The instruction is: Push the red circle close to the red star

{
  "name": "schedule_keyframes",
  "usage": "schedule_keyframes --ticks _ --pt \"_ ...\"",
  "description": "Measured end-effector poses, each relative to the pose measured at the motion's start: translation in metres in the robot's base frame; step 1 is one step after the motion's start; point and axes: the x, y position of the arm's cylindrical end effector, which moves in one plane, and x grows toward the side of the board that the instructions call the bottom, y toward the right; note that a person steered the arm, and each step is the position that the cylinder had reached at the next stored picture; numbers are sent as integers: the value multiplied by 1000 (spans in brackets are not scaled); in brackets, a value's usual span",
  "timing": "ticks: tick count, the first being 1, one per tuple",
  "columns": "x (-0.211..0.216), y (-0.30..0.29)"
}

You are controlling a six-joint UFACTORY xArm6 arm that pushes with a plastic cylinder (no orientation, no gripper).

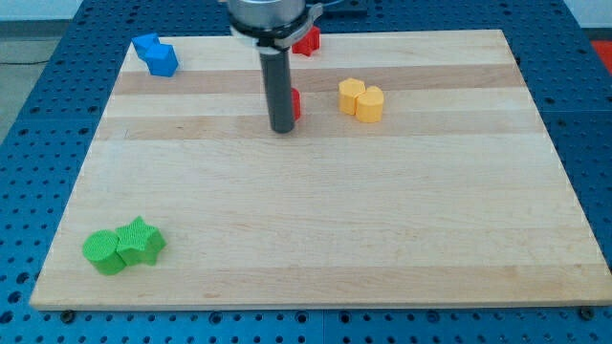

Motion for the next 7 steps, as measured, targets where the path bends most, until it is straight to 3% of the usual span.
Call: schedule_keyframes --ticks 2,4,5,7 --pt "-33 33" --pt "18 -6" --pt "3 -27" --pt "-50 2"
